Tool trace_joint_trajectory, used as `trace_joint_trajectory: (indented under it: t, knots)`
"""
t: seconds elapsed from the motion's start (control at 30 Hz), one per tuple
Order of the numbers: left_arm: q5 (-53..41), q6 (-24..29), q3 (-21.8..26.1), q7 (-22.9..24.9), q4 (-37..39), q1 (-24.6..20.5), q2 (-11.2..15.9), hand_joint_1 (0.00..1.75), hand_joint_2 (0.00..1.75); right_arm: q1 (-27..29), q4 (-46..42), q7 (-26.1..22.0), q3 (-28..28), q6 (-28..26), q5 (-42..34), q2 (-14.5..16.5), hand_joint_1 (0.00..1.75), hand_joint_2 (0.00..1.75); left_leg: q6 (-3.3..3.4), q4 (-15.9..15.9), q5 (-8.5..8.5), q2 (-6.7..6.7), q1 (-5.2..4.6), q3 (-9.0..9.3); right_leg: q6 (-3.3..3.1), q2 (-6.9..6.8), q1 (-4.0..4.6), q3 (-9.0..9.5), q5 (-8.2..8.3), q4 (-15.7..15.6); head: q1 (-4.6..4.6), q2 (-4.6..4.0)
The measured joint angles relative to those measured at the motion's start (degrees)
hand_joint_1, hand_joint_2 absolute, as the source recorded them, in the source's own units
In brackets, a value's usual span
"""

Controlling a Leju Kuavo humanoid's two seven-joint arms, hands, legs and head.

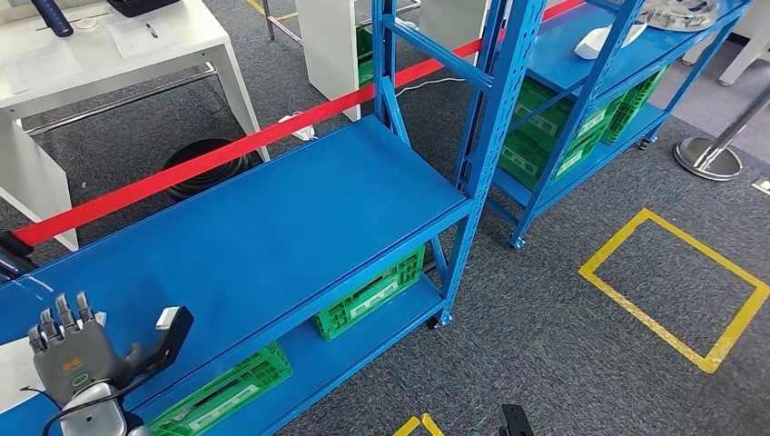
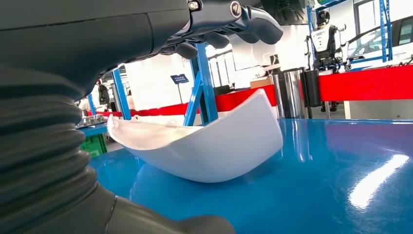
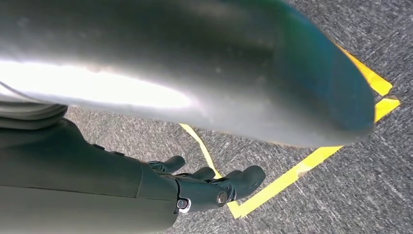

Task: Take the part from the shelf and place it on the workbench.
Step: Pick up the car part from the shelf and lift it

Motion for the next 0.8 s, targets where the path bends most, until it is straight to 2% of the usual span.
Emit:
trace_joint_trajectory:
  t: [0.8]
  knots:
    - [0.0, 2.4, 0.6, -1.4, 9.4, -4.8, -0.3, 0.00, 1.75, 0.0, 0.0, 0.0, -1.0, -0.2, 0.3, 0.0, 0.00, 0.00, -0.01, 0.0, -0.01, 0.00, 0.00, 0.02, 0.00, -0.01, 0.00, 0.03, 0.00, 0.0, 0.00, 0.00]
